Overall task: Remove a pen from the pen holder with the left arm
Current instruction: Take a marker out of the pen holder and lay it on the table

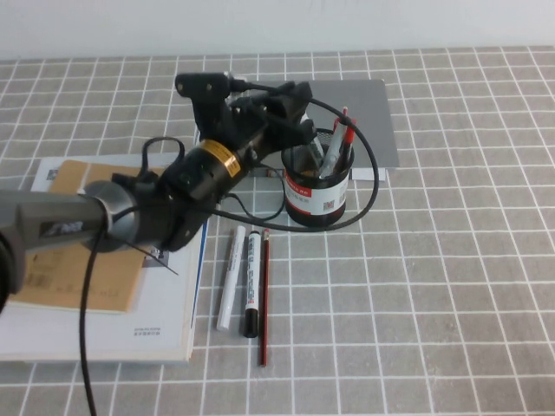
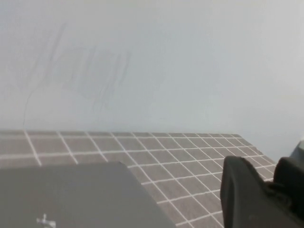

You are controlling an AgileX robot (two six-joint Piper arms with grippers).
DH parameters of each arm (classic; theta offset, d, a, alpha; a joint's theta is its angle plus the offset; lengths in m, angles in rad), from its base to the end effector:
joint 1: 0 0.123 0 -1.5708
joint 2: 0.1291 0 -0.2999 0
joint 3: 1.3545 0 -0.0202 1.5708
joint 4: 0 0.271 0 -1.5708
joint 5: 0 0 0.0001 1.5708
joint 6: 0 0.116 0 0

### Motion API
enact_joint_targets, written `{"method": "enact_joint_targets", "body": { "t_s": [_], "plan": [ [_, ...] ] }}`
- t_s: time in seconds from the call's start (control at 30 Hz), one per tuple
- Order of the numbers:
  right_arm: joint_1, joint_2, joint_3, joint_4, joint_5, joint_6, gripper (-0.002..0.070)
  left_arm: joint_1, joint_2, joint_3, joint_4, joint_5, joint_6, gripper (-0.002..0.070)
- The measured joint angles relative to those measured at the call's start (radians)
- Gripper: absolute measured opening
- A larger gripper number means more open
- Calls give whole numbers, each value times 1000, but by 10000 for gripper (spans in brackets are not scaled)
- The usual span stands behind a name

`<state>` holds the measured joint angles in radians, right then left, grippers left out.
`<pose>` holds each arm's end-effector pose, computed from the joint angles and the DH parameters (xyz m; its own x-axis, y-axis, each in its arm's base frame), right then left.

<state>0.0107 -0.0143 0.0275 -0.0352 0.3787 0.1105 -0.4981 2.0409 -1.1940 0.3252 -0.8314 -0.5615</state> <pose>0.0815 -0.0006 0.1627 -0.2988 0.0745 -0.9514 0.0250 0.9972 0.0702 0.4193 -0.2592 0.2036 -0.1856 -0.2660 -0.9459 0.6465 0.6919 -0.3214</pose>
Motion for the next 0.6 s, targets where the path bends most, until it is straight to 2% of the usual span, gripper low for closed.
{"method": "enact_joint_targets", "body": {
  "t_s": [0.2, 0.33, 0.5, 0.6],
  "plan": [
    [0, 0, 0, 0, 0, 0, -13, 0, -126, 0, 116, 95, 69, 102],
    [0, 0, 0, 0, 0, 0, -13, 0, -245, 0, 241, 191, 100, 101],
    [0, 0, 0, 0, 0, 0, -13, -19, -441, 0, 385, 422, 78, 101],
    [0, 0, 0, 0, 0, 0, -13, -46, -537, 0, 396, 610, 33, 101]
  ]
}}
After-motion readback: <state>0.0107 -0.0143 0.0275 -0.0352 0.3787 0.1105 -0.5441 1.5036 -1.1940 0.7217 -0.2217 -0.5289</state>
